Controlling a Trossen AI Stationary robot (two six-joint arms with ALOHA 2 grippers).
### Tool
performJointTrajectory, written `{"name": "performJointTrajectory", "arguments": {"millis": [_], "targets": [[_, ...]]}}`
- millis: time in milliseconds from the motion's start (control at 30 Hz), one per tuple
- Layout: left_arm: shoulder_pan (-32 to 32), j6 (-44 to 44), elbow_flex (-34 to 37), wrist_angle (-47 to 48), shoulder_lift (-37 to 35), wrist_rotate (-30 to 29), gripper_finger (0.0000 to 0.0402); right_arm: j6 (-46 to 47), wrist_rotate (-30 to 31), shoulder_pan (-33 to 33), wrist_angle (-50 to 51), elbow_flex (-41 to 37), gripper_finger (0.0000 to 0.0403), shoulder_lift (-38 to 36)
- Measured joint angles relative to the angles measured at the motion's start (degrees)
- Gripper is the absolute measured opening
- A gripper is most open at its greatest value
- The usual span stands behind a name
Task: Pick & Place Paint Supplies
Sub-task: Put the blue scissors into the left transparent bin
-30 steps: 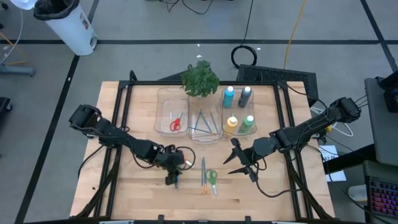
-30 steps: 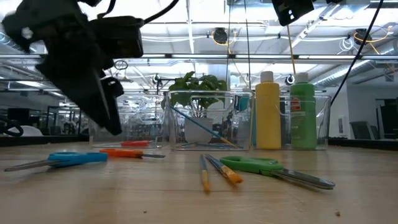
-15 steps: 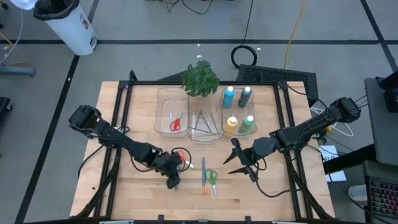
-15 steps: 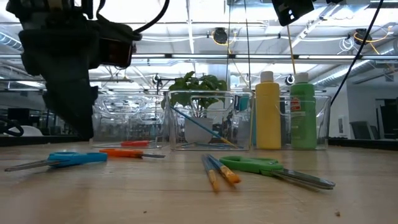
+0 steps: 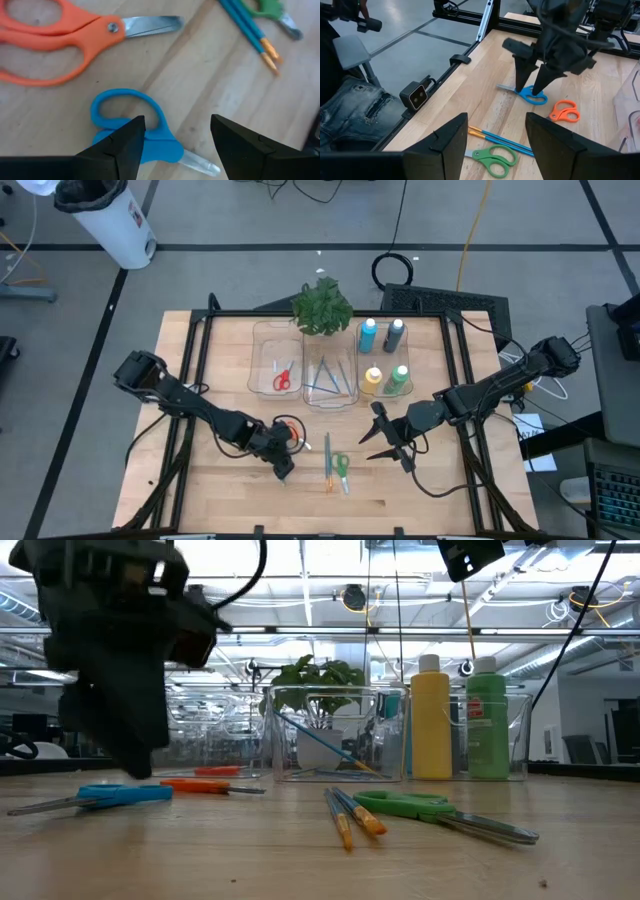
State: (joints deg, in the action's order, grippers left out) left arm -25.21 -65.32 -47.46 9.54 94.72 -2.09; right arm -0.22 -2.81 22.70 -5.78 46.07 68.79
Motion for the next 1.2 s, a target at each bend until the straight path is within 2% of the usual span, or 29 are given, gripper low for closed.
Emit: {"name": "performJointTrajectory", "arguments": {"millis": [100, 300, 400, 633, 767, 1033, 1200], "targets": [[0.30, -2.39, -0.05, -0.82, 2.15, 0.08, 0.0234, 0.01, 0.00, 0.01, -0.02, -0.02, 0.0194, 0.00], [0.85, -3.95, -0.24, -1.20, 5.03, 4.20, 0.0234, 0.01, 0.00, 0.00, -0.26, -0.03, 0.0194, 0.00], [0.79, -2.26, -0.24, 0.28, 5.16, 5.51, 0.0234, 0.01, 0.00, 0.01, -0.26, -0.03, 0.0194, 0.00], [1.25, -7.09, -0.28, 3.82, 5.27, 6.43, 0.0226, 0.01, 0.00, 0.02, -0.24, -0.03, 0.0194, 0.00], [1.25, -7.04, -0.26, 4.64, 5.33, 6.17, 0.0175, 0.01, 0.01, 0.00, -0.24, -0.03, 0.0194, 0.00], [1.29, -4.87, 0.03, 5.78, 5.42, 5.98, 0.0022, 0.01, 0.02, 0.02, -0.24, -0.03, 0.0194, 0.00], [1.12, 0.21, 0.01, 4.88, 5.48, 8.42, 0.0013, 0.04, 0.02, 0.00, -0.22, -0.03, 0.0194, 0.00]]}}
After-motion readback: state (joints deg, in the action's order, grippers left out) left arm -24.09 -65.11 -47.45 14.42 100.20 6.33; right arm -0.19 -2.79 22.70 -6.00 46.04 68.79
